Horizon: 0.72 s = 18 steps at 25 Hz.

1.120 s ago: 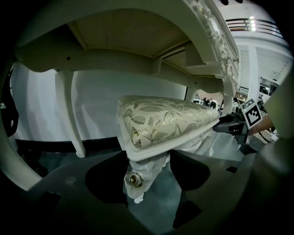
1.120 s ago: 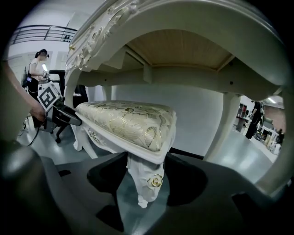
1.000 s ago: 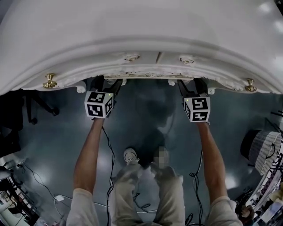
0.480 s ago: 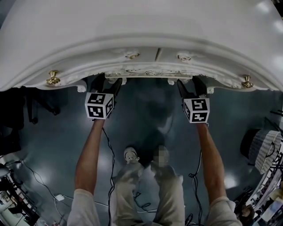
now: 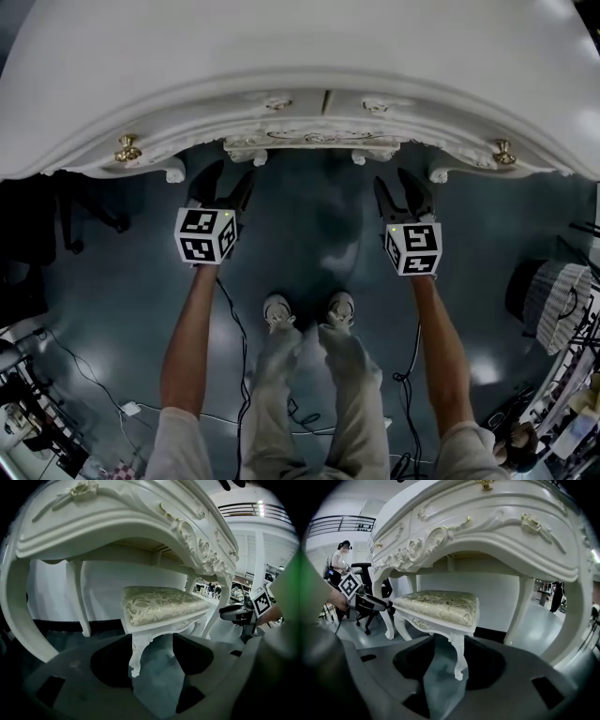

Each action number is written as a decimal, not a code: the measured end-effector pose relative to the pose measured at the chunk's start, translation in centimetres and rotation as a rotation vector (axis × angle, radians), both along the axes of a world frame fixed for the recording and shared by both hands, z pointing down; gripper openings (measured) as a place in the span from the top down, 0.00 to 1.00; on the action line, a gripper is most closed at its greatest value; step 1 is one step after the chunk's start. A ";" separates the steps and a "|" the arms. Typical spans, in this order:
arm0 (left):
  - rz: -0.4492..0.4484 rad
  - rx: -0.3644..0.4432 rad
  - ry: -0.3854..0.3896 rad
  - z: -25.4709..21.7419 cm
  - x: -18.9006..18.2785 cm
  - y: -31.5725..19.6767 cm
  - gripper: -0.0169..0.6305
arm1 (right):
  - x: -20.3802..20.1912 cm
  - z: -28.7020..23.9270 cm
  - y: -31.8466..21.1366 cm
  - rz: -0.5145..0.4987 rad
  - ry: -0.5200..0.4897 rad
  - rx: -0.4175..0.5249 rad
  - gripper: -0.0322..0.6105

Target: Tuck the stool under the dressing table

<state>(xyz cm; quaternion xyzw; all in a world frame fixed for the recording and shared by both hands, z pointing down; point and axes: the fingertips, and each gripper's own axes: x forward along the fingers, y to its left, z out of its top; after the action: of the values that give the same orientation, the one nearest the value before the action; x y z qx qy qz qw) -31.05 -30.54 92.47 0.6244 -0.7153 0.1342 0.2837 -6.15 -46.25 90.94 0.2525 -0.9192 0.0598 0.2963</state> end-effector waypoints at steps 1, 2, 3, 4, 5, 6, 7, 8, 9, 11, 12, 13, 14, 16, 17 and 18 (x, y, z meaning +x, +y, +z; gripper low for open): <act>-0.002 0.002 0.004 -0.5 0.2 0.3 0.56 | 0.2 -0.5 0.4 0.003 -0.003 -0.005 0.66; -0.003 0.003 0.007 -1.1 0.5 0.6 0.56 | 0.5 -1.1 0.8 0.006 -0.005 -0.007 0.67; -0.003 0.005 0.009 -1.7 0.7 0.9 0.56 | 0.7 -1.7 1.1 0.008 -0.006 -0.007 0.69; -0.003 0.009 0.011 -2.4 0.9 1.1 0.58 | 1.0 -2.3 1.3 0.010 -0.006 -0.005 0.71; -0.002 0.013 0.012 -3.1 1.1 1.3 0.59 | 1.2 -2.9 1.5 0.014 -0.005 -0.003 0.73; -0.001 0.018 0.012 -3.8 1.3 1.5 0.60 | 1.5 -3.5 1.7 0.019 -0.006 -0.003 0.74; 0.000 0.022 0.012 -4.4 1.6 1.7 0.62 | 1.7 -4.1 1.9 0.024 -0.007 -0.004 0.76; 0.002 0.024 0.014 -5.0 1.9 1.9 0.64 | 1.9 -4.6 2.1 0.028 -0.007 -0.005 0.77; 0.004 0.026 0.018 -5.5 2.2 2.1 0.66 | 2.1 -5.3 2.4 0.033 -0.008 -0.007 0.78; 0.011 0.029 0.024 -6.7 3.0 2.6 0.70 | 2.5 -6.5 3.0 0.041 -0.010 -0.012 0.81; 0.015 0.031 0.024 -7.3 3.3 2.8 0.73 | 2.7 -7.1 3.3 0.043 -0.013 -0.014 0.82; 0.016 0.033 0.025 -7.9 3.6 3.0 0.74 | 2.9 -7.8 3.7 0.046 -0.017 -0.016 0.83; 0.014 0.037 0.029 -8.7 3.9 3.2 0.76 | 3.1 -8.5 4.0 0.049 -0.022 -0.019 0.85; 0.008 0.046 0.039 -10.2 4.4 3.6 0.79 | 3.4 -9.9 4.6 0.058 -0.030 -0.024 0.86; 0.006 0.051 0.042 -11.0 4.7 3.8 0.81 | 3.6 -10.6 4.9 0.062 -0.034 -0.026 0.88; 0.005 0.057 0.042 -11.8 4.9 4.0 0.83 | 3.7 -11.2 5.2 0.066 -0.038 -0.028 0.90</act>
<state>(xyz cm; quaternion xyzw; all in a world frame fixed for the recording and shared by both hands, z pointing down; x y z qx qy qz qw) -26.15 -26.57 80.70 0.6368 -0.7111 0.1014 0.2804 -2.46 -41.04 79.77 0.2771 -0.9149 0.0871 0.2803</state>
